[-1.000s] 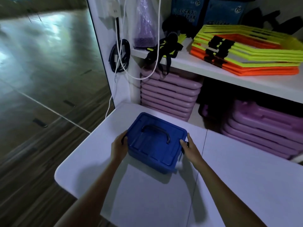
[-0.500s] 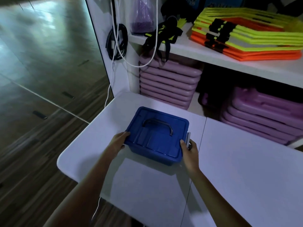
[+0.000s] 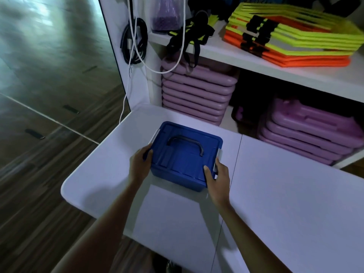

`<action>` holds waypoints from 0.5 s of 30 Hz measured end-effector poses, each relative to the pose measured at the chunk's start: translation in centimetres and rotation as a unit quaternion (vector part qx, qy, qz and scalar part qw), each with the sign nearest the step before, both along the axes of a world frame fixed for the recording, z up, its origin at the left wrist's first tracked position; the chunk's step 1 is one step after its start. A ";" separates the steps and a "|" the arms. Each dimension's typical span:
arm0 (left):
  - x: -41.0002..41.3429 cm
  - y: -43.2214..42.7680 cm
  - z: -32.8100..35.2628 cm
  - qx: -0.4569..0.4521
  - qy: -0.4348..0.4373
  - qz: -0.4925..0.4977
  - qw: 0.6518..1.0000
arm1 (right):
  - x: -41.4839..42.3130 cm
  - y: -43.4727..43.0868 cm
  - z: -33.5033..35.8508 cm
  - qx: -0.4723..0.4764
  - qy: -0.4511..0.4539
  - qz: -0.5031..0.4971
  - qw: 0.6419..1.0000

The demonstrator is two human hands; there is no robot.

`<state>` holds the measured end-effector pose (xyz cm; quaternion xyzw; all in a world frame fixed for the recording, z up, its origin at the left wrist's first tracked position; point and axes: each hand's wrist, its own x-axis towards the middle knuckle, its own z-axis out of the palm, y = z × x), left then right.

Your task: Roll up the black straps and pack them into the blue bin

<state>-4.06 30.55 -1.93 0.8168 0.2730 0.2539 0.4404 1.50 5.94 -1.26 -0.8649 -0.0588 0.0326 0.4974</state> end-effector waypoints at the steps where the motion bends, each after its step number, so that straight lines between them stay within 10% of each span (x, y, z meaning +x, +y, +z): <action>1: 0.0 0.1 0.0 0.026 0.003 -0.014 1.000 | 0.0 0.0 0.0 -0.021 -0.007 0.007 1.000; 8: 0.0 0.3 -0.1 0.054 0.055 -0.072 0.994 | 0.3 0.4 0.8 -0.206 -0.019 0.056 0.977; 15: -0.1 -2.2 1.2 0.169 0.138 -0.049 0.975 | -0.2 -0.1 1.5 -0.195 -0.006 0.068 0.978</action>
